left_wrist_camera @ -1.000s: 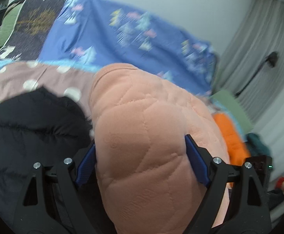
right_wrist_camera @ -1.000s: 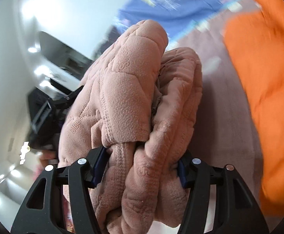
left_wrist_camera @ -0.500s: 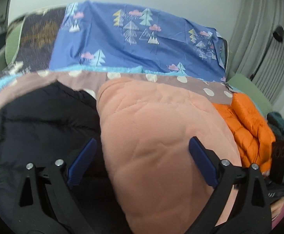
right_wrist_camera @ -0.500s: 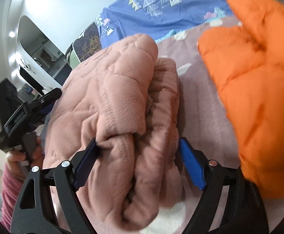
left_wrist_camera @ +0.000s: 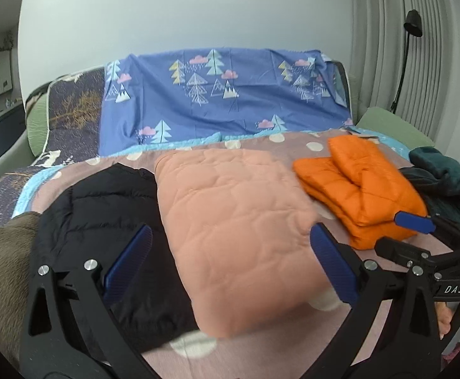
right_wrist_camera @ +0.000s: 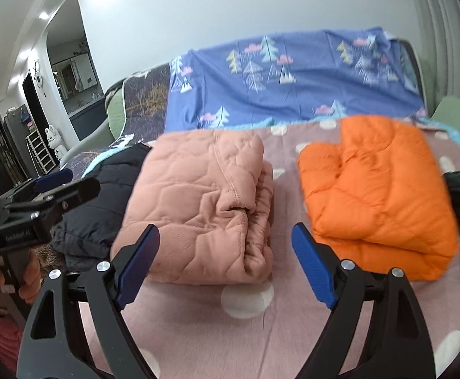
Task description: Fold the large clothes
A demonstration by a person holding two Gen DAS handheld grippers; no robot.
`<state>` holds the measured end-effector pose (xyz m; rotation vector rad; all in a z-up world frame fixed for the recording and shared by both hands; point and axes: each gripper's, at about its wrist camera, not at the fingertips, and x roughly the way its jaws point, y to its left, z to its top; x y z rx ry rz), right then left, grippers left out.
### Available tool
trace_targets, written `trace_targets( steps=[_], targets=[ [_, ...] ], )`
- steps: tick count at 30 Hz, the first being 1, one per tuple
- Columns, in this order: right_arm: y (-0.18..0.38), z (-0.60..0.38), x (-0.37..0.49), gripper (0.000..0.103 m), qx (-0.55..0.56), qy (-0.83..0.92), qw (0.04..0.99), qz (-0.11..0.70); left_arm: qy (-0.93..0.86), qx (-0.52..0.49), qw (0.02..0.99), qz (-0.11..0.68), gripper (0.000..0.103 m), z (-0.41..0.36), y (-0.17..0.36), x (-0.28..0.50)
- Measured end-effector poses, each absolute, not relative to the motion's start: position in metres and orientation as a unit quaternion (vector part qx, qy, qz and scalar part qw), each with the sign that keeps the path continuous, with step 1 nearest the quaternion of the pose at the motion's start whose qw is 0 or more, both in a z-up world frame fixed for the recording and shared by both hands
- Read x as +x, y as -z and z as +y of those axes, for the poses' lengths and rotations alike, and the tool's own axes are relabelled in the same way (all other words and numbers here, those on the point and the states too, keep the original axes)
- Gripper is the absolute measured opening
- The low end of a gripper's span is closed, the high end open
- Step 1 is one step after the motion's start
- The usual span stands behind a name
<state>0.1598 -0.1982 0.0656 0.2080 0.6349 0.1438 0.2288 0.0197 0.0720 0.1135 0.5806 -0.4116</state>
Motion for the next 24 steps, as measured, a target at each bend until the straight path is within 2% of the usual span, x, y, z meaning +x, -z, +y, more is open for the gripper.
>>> trace_targets(
  steps=[11,19,24],
  targets=[
    [-0.114,-0.195,0.079,0.094,0.08,-0.031,0.963,0.254,0.143,0.055,0.956,0.252,0.101,0.03,-0.104,0.125],
    [-0.122,-0.179,0.032,0.101,0.047,-0.004,0.972,0.23,0.116,0.052,0.961,0.245,0.101,0.035,-0.111,0.072],
    [-0.122,-0.169,0.016,0.102,0.037,0.005,0.974,0.223,0.107,0.054,0.963,0.239,0.101,0.037,-0.112,0.048]
  ],
)
